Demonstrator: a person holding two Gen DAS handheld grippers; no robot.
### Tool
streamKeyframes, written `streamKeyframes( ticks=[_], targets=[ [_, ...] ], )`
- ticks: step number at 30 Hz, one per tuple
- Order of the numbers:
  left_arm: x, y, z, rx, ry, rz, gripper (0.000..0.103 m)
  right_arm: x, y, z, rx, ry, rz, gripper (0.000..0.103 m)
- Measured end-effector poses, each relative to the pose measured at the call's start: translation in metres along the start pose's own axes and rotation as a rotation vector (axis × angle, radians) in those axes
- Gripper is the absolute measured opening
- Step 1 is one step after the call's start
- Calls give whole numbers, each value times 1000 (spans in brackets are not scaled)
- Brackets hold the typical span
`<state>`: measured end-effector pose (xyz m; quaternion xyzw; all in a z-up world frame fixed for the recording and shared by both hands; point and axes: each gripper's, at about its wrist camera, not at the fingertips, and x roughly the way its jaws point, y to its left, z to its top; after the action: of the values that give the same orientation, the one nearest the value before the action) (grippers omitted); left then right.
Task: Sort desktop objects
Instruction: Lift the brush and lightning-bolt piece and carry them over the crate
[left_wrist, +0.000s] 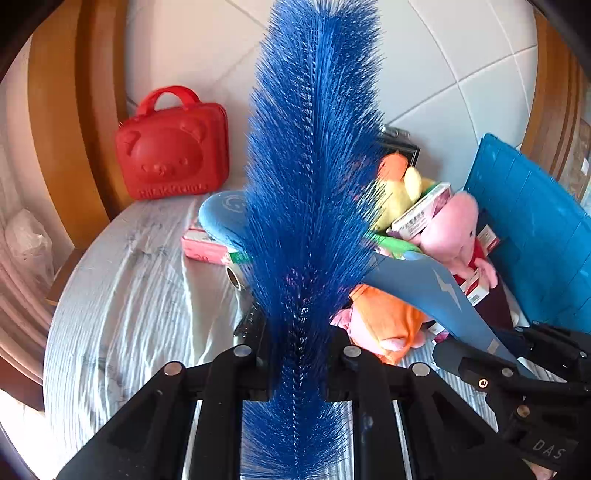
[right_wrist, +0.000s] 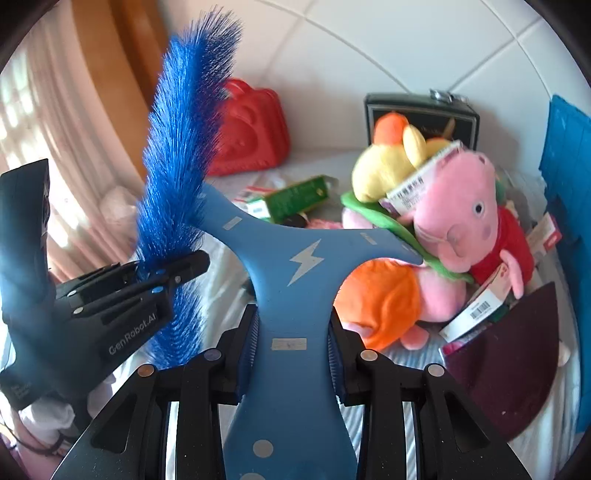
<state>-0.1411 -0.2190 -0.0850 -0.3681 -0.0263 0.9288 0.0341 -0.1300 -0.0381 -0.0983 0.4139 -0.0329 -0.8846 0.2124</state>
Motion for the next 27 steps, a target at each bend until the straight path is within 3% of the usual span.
streamKeyframes(
  ticks=[6,14,20,27],
  targets=[
    [-40,-8,14,10,-100,-11,16,-38,31,15,-89,-131,-53,34],
    [-61,-60,48,49,-169,-88,16,-89,9,32,-84,-243,-151,34],
    [-67,-127,73,101,-187,-160,16,-141,-30,39,-72,-316,-262,34],
    [-74,-243,114,162,-202,-255,16,-208,-98,57,-57,-376,-381,34]
  ],
)
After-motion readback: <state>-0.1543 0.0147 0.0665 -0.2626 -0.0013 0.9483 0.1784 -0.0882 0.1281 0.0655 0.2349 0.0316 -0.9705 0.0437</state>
